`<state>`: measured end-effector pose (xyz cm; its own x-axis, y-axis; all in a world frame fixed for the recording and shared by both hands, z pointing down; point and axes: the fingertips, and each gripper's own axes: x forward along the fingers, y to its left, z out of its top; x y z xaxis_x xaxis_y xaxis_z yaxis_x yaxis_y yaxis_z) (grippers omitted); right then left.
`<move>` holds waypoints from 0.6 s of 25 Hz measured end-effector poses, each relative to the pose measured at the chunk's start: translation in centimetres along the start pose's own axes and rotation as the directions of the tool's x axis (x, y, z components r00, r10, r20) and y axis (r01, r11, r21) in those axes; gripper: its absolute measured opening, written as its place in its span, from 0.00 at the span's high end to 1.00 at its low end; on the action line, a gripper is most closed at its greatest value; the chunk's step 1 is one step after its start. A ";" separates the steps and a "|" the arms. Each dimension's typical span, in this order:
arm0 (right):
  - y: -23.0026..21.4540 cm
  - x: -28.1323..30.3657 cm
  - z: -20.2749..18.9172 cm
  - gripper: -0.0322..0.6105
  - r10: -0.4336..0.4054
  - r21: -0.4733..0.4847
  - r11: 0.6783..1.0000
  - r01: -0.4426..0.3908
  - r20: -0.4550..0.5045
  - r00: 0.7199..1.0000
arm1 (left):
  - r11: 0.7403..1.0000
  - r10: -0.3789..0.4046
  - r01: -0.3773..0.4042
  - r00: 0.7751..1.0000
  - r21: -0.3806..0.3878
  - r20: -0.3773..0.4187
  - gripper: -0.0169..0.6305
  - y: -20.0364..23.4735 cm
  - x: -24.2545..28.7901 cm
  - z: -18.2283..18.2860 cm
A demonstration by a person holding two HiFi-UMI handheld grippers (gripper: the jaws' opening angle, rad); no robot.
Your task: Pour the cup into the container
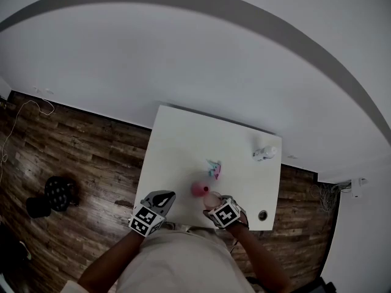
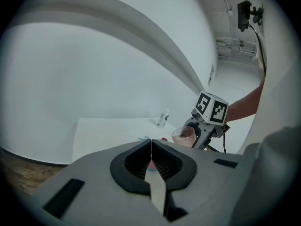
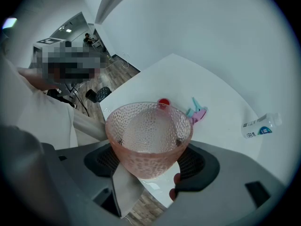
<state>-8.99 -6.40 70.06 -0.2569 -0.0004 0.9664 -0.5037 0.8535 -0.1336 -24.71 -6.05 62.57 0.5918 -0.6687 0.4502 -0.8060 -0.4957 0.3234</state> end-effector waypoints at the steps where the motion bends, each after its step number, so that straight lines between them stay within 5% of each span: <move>1: -0.1 0.2 0.0 0.38 -0.002 -0.001 1.000 0.002 -0.002 1.000 | 1.000 0.001 -0.001 1.000 0.001 0.000 0.95 0.0 0.0 -0.1; 15: -0.5 0.7 0.4 0.38 0.037 0.007 0.999 -0.036 -0.079 0.996 | 1.000 0.006 -0.006 1.000 -0.014 0.003 0.95 0.4 -0.2 -0.2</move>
<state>-9.27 -7.06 70.69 -0.2090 0.0723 0.9752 -0.5002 0.8491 -0.1701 -25.13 -6.05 62.78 0.5867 -0.6735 0.4498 -0.8098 -0.4837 0.3321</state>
